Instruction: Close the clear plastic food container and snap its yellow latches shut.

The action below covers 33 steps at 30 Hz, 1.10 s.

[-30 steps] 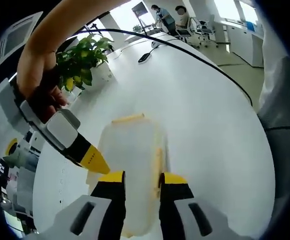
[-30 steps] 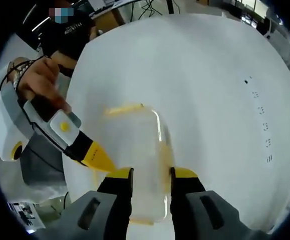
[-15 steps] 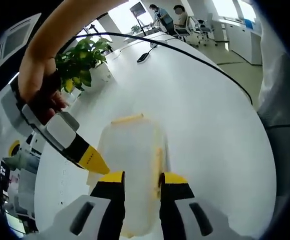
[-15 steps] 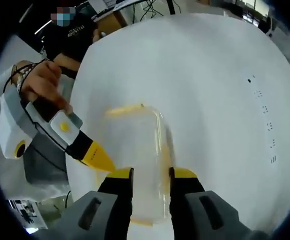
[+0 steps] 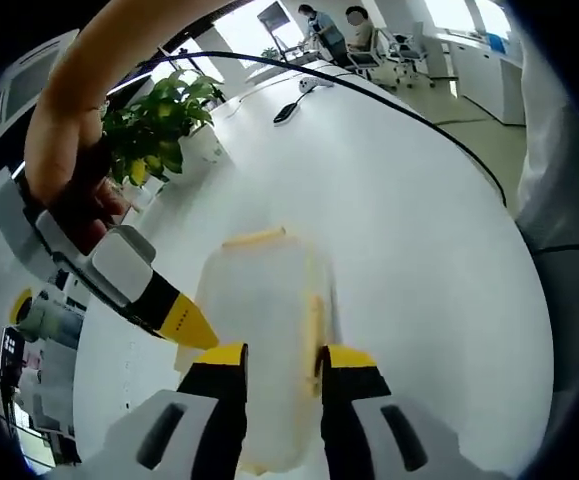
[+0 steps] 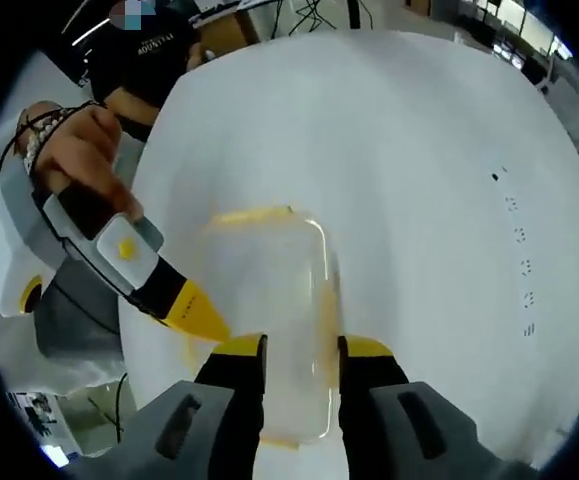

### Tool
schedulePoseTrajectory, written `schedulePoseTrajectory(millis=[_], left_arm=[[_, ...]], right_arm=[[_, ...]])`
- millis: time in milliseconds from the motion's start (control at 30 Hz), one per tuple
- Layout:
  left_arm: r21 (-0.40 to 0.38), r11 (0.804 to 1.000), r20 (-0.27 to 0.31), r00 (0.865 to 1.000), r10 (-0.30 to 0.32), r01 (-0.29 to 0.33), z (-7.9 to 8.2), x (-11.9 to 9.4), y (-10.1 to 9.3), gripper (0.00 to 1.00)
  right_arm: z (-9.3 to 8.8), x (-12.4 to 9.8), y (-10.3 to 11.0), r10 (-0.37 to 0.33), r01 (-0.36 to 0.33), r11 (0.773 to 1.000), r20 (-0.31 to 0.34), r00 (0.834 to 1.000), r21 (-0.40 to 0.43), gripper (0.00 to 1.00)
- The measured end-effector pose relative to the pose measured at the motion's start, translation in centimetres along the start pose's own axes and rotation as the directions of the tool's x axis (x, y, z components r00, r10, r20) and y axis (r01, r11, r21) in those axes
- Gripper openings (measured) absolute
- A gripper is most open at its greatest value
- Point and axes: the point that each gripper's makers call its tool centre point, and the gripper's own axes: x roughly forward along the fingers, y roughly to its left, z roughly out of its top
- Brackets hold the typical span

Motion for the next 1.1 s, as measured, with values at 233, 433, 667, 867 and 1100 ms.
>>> schedulePoseTrajectory(millis=[233,433,667,867,1100], left_arm=[[-0.009,1.000,0.007,1.000,-0.007,0.007,0.0,-0.1,0.0,0.21],[-0.027,0.999,0.007,1.000,-0.020,0.020,0.2,-0.1,0.1,0.22],[-0.067,0.998,0.012,1.000,-0.019,0.020,0.3,-0.4,0.4,0.25],[-0.096,0.995,-0.004,1.000,-0.016,0.015,-0.4,-1.0,0.7,0.32],[-0.171,0.985,-0.005,1.000,-0.023,0.022,-1.4,-1.9,1.6,0.46]], right_arm=[[0.3,-0.2,-0.5,-0.041,0.042,0.999,0.012,0.999,-0.030,0.25],[0.1,-0.4,-0.8,-0.075,0.076,0.996,0.036,0.997,-0.038,0.25],[0.0,-0.6,-1.0,-0.113,0.113,0.994,0.054,0.992,0.002,0.25],[-0.2,-0.9,-1.5,-0.163,0.161,0.986,0.093,0.982,0.034,0.32],[-0.9,-1.2,-1.5,-0.191,0.184,0.981,0.142,0.971,0.056,0.35]])
